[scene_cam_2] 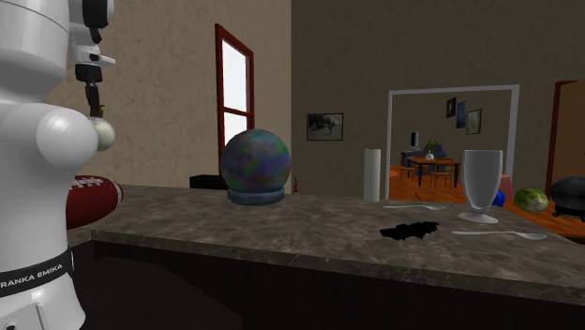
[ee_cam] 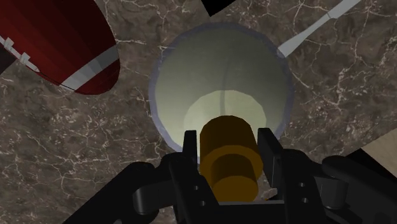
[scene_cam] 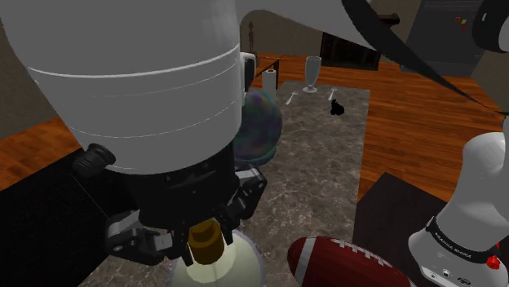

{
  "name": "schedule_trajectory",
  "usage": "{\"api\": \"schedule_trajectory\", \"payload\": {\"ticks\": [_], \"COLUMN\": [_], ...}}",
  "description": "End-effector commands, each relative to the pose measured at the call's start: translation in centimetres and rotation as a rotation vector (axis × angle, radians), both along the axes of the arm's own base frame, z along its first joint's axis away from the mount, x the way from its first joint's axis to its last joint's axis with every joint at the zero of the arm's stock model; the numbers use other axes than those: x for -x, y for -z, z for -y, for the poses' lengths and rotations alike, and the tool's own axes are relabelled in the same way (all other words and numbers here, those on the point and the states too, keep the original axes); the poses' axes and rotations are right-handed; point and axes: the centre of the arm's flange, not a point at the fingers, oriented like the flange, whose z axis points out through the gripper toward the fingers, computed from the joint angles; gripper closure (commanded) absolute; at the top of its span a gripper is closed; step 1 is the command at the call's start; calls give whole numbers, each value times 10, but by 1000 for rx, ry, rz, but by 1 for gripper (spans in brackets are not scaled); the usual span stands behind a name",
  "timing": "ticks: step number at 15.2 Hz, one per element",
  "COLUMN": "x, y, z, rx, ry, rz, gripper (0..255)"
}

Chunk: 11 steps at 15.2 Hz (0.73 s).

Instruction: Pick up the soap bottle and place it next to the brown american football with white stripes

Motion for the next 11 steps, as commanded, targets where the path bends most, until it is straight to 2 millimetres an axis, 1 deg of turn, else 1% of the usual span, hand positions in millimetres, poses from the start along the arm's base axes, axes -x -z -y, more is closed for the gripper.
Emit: {"api": "schedule_trajectory", "payload": {"ticks": [1, 11], "x": [-1, -1], "y": [11, 64], "z": [-1, -1], "rx": [-1, -1], "ry": [0, 0], "rz": [1, 1], "gripper": [255, 255]}}
